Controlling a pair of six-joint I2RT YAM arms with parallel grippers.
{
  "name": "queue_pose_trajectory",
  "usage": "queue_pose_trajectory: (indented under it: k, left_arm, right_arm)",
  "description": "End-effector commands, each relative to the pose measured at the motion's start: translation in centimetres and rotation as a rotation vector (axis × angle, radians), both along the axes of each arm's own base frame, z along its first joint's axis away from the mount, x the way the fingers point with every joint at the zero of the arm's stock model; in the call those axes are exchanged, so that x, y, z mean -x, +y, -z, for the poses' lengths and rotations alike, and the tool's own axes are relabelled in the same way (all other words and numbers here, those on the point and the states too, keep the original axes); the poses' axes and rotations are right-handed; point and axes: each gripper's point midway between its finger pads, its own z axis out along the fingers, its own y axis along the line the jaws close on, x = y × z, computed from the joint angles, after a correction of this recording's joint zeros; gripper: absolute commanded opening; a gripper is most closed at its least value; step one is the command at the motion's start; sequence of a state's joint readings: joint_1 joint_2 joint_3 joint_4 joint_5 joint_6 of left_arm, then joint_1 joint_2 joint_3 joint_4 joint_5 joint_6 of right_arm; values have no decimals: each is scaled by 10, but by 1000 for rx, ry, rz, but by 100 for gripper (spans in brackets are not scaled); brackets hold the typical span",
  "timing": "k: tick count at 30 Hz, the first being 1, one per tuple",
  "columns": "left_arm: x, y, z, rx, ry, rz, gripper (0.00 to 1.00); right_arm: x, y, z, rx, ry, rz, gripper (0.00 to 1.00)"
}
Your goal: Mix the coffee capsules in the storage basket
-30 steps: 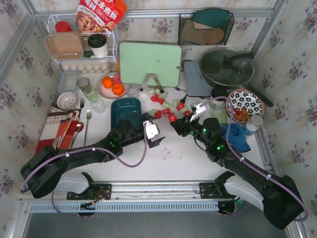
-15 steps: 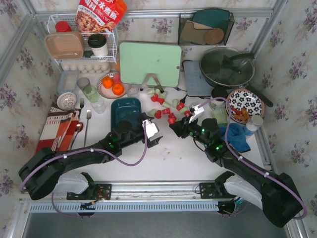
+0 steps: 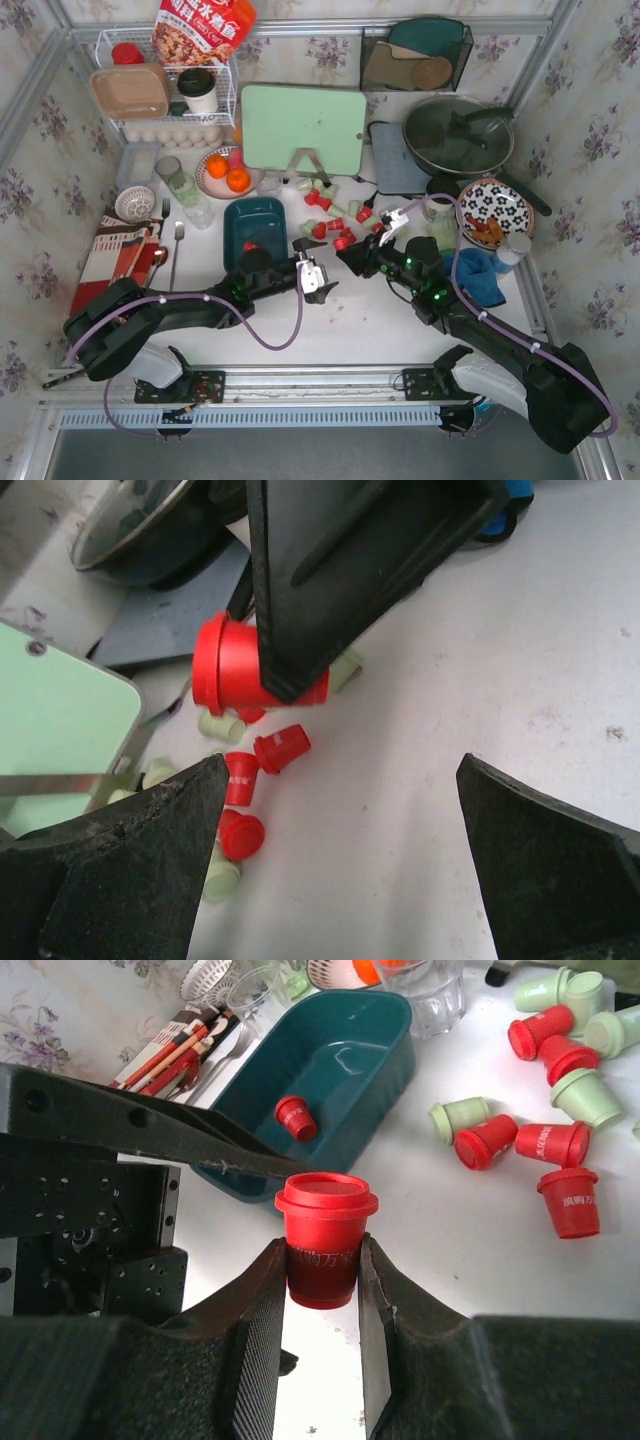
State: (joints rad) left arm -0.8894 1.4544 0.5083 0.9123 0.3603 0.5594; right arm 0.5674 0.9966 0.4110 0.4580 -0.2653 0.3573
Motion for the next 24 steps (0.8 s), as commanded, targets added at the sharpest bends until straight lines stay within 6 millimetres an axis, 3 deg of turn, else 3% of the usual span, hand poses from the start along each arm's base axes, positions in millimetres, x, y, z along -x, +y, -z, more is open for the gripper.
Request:
queue_pose_trajectory:
  k: [1,8,15,24]
  left_arm:
    - [-10,-9,-28,61,-138,-2,99]
    - [-24,-10,-38,83,-174,-74,98]
    - [-11,-16,-39,59,-202,-12,89]
    - [-7,-15,-36,36,-214,-15,50]
  right_arm:
    - [4,10,-10,-43,-10,-49,4]
    - [8,18,-3,-52,29,-91,4]
    - [8,21,-3,-72,49,-99,4]
    - [11,24,-5,-82,59,-113,9]
